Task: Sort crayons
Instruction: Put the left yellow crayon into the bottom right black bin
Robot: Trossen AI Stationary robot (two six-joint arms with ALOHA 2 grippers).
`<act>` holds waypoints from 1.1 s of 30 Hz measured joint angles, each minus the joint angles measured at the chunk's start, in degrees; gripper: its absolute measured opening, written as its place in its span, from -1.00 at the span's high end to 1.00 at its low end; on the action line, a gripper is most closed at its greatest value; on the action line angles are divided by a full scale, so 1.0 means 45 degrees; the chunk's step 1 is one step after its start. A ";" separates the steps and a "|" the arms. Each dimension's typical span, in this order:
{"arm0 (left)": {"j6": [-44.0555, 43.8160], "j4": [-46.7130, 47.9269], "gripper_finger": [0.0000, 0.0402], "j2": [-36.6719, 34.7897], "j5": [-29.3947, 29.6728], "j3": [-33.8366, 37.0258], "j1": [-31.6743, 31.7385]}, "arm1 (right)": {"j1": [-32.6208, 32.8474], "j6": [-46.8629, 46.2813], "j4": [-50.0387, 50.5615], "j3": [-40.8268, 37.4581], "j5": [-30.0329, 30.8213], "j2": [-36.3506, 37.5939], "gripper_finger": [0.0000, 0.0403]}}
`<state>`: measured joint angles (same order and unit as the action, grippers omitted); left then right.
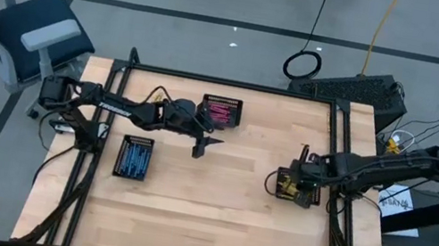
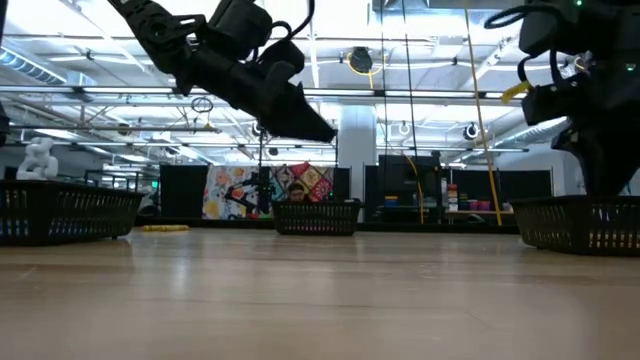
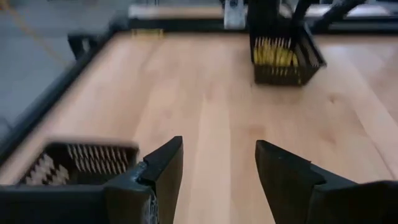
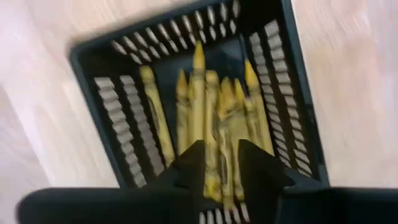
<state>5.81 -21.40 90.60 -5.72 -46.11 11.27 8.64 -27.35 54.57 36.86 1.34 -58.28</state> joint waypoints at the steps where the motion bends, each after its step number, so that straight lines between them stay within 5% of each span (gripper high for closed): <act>1: -0.0215 0.0488 0.01 -0.0123 0.0003 0.0000 0.0003 | 0.0000 -0.0005 0.0247 0.0031 0.0000 0.0005 0.56; 6: -0.1166 0.4082 0.01 -0.1246 0.0984 -0.0465 0.0170 | 0.0000 0.0012 0.0082 0.0189 0.0125 0.0002 0.37; 10: -0.1784 0.7775 0.01 -0.2286 0.3712 -0.1006 0.0164 | 0.0119 0.0835 -0.3148 0.0043 0.2085 0.0005 0.35; 15: -0.4977 1.2659 0.01 -0.2986 0.6256 -0.1438 0.1007 | 0.0267 0.3431 -1.1172 -0.1449 0.4276 -0.0014 0.37; 18: -0.7076 1.4355 0.01 -0.2896 0.6176 -0.1132 0.2224 | 0.0160 0.5451 -1.7325 -0.3043 0.4886 -0.0325 0.37; 24: -0.7776 1.5220 0.02 -0.1701 0.5373 -0.0442 0.4811 | -0.0567 0.8086 -2.7301 -0.5122 0.5818 -0.2047 0.37; 33: -0.7199 1.4897 0.02 0.0051 0.4875 -0.0369 0.7309 | -0.0749 0.7326 -2.7849 -0.5173 0.5358 -0.3470 0.38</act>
<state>-26.59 45.63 90.83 16.22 -47.77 44.16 5.27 5.61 -70.75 13.58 25.46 -73.90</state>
